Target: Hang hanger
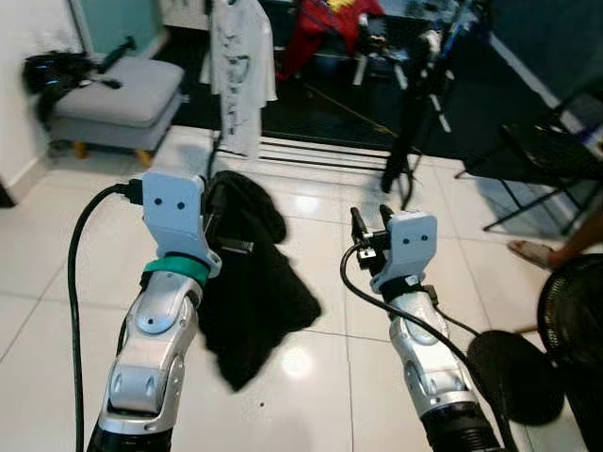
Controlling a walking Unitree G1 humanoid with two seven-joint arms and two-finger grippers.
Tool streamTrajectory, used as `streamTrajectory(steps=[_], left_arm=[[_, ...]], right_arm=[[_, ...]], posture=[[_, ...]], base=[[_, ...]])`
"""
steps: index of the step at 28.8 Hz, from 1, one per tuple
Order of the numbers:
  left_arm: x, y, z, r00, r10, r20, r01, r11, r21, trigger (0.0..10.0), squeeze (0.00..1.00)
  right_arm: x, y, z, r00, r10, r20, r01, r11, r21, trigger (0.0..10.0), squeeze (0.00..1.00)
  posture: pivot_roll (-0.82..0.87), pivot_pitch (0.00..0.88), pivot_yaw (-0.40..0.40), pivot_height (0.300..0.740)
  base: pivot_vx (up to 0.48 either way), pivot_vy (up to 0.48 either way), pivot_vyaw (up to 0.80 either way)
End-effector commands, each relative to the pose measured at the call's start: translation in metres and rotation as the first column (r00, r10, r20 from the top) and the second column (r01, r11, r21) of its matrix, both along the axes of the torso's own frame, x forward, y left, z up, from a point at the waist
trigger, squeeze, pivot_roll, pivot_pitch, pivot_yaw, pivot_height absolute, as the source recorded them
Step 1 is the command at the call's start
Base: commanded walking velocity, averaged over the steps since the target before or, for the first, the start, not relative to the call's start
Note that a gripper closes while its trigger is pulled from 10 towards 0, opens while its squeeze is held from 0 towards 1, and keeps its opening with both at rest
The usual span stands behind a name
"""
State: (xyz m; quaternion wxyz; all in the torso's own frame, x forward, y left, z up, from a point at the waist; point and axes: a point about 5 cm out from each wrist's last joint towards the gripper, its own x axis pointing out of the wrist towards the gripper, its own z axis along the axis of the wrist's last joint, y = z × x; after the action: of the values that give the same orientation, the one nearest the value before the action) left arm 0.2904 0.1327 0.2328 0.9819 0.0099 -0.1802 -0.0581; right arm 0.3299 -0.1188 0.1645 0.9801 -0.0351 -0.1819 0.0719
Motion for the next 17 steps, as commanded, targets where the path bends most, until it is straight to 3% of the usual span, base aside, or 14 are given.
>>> streamTrajectory(steps=[1, 13, 17], left_arm=[[-0.0013, -0.0088, 0.0050, 0.999, -0.036, 0.030, 0.036, 0.999, -0.004, 10.0, 0.00], [0.0001, -0.0094, 0.0039, 0.999, -0.038, 0.027, 0.038, 0.999, -0.003, 10.0, 0.00], [0.0025, -0.0064, 0.0020, 1.000, 0.000, 0.024, -0.001, 0.999, 0.036, 10.0, 0.00]], right_arm=[[-0.0009, -0.0095, -0.0059, 0.999, -0.029, -0.024, 0.029, 1.000, 0.001, 10.0, 0.00], [-0.0005, -0.0096, -0.0046, 0.999, -0.031, -0.013, 0.031, 0.999, -0.009, 10.0, 0.00], [0.0001, -0.0075, -0.0010, 1.000, -0.023, -0.003, 0.023, 1.000, -0.010, 10.0, 0.00]], posture=[[0.01, 0.059, -0.017, 0.740], [0.01, 0.057, -0.017, 0.740], [0.00, 0.057, -0.014, 0.740]], base=[[0.472, 0.000, -0.79], [0.476, 0.000, -0.73], [0.480, 0.000, 0.00]])
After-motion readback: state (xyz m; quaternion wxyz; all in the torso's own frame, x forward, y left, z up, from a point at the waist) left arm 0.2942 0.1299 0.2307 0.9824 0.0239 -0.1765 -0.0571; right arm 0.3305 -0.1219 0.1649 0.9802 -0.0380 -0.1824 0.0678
